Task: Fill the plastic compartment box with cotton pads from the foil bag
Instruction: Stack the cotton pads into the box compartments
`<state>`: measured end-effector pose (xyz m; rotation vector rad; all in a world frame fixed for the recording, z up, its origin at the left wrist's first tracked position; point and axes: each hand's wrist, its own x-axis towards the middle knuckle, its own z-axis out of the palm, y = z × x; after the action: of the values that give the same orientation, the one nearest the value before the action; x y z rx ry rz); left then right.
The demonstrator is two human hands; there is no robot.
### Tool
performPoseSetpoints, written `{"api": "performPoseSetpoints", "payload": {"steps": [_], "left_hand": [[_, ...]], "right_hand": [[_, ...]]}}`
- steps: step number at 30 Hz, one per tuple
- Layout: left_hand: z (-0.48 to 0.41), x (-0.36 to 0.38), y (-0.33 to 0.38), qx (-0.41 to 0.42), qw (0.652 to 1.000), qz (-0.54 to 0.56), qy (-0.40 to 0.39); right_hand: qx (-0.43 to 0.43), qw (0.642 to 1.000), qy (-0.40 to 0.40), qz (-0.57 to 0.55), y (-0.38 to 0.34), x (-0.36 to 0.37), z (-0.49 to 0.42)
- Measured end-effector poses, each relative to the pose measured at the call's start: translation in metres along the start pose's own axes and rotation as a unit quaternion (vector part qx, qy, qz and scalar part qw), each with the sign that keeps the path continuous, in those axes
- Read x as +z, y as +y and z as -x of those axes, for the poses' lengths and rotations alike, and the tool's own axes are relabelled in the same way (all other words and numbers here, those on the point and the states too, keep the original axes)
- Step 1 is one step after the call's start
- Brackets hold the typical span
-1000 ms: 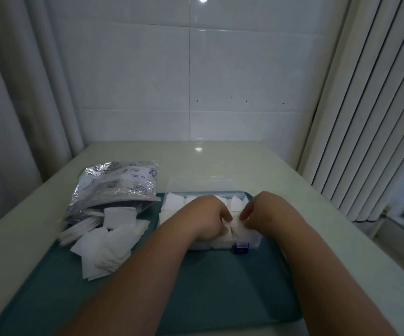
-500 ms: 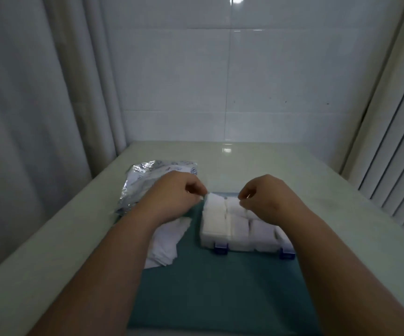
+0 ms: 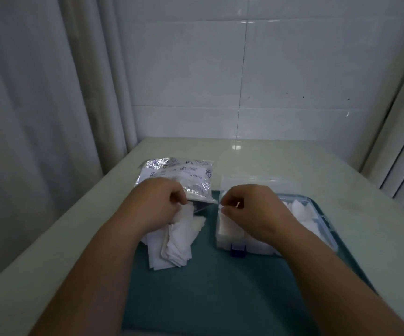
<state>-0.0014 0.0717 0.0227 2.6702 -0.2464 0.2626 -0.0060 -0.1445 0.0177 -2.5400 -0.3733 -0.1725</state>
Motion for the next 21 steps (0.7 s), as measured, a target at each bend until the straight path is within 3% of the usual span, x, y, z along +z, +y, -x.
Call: {"api": "performPoseSetpoints", "payload": {"steps": [9,15,21], "left_hand": [[-0.003,0.007,-0.010,-0.027,0.992,-0.115,-0.035],[-0.007,0.012,-0.014,-0.019,0.986,-0.162,-0.042],[-0.008,0.012,-0.019,-0.031,0.997,-0.067,-0.003]], "right_hand": [[-0.126,0.985,-0.081,0.082,-0.029,0.020,-0.004],[-0.215,0.956,-0.128,0.151,-0.045,0.027,-0.004],[-0.260,0.926,-0.161,0.222,-0.047,0.039,-0.007]]}}
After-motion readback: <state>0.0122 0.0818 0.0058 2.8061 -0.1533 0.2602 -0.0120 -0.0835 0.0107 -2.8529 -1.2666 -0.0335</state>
